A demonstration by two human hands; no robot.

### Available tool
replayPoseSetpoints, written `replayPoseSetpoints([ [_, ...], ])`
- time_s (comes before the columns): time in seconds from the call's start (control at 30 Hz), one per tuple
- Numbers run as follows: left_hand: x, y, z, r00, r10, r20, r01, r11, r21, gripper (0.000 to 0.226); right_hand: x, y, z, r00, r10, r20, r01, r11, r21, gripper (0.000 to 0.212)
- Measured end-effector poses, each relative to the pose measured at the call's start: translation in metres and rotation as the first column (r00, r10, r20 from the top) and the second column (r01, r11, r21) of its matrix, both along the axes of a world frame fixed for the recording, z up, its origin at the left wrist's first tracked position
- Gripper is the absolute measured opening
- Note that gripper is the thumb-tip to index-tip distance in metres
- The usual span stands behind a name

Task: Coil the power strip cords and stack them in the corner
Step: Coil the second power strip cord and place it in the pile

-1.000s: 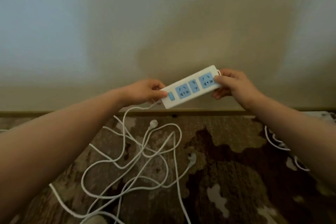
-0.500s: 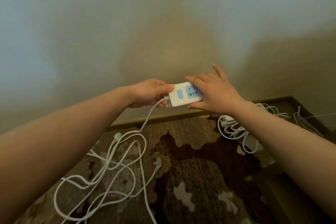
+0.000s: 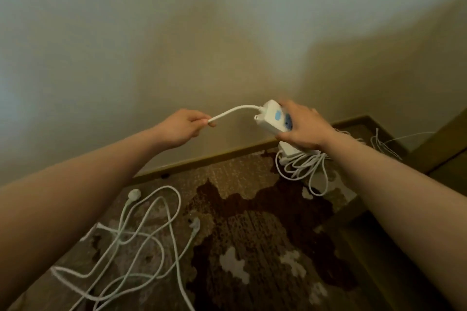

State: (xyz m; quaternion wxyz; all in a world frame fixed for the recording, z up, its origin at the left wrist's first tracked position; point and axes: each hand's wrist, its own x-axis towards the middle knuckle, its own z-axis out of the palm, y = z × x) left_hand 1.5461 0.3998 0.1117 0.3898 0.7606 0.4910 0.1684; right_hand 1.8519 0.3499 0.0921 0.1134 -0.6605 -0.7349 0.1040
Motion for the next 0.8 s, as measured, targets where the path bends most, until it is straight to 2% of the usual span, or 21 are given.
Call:
replayPoseSetpoints([
  [0.13, 0.015, 0.028, 0.021, 0.994, -0.086, -0.071, 0.092, 0.992, 0.087, 0.025, 0.001, 0.001, 0.003, 0.983, -0.045, -0.178, 0.05, 0.999, 0.019, 0.079],
  [0.2, 0.013, 0.044, 0.018, 0.982, -0.143, -0.125, 0.149, 0.988, 0.036, 0.027, 0.01, 0.005, 0.007, 0.983, -0.067, -0.171, 0.077, 0.996, 0.053, 0.073],
  [0.27, 0.014, 0.051, 0.0, 0.979, -0.172, -0.11, 0.17, 0.985, -0.027, 0.03, 0.022, 0.009, 0.008, 0.983, -0.111, -0.149, 0.118, 0.992, 0.04, 0.07],
  [0.37, 0.016, 0.035, -0.047, 0.981, -0.174, -0.08, 0.169, 0.983, -0.068, 0.033, 0.045, 0.008, -0.003, 0.942, -0.276, -0.193, 0.275, 0.961, -0.031, 0.068],
  [0.43, 0.012, 0.019, -0.078, 0.96, -0.218, -0.176, 0.213, 0.976, -0.047, 0.033, 0.059, 0.003, -0.019, 0.919, -0.381, -0.107, 0.373, 0.924, -0.083, 0.069],
  [0.5, 0.009, 0.017, -0.094, 0.934, -0.243, -0.262, 0.248, 0.969, -0.015, 0.029, 0.066, 0.001, -0.039, 0.908, -0.417, 0.049, 0.42, 0.898, -0.134, 0.068],
  [0.63, 0.035, 0.049, -0.077, 0.956, -0.153, -0.25, 0.188, 0.974, 0.124, 0.024, 0.072, 0.005, -0.061, 0.857, -0.473, 0.204, 0.5, 0.859, -0.111, 0.055],
  [0.67, 0.045, 0.059, -0.071, 0.941, -0.168, -0.294, 0.218, 0.965, 0.144, 0.024, 0.075, 0.006, -0.062, 0.838, -0.494, 0.23, 0.523, 0.849, -0.081, 0.054],
  [0.73, 0.062, 0.074, -0.066, 0.853, -0.266, -0.45, 0.339, 0.937, 0.089, 0.023, 0.079, 0.007, -0.062, 0.813, -0.502, 0.296, 0.536, 0.843, -0.042, 0.053],
  [0.8, 0.071, 0.076, -0.075, 0.735, -0.375, -0.565, 0.419, 0.906, -0.056, 0.022, 0.079, 0.005, -0.068, 0.812, -0.434, 0.391, 0.494, 0.867, -0.064, 0.055],
])
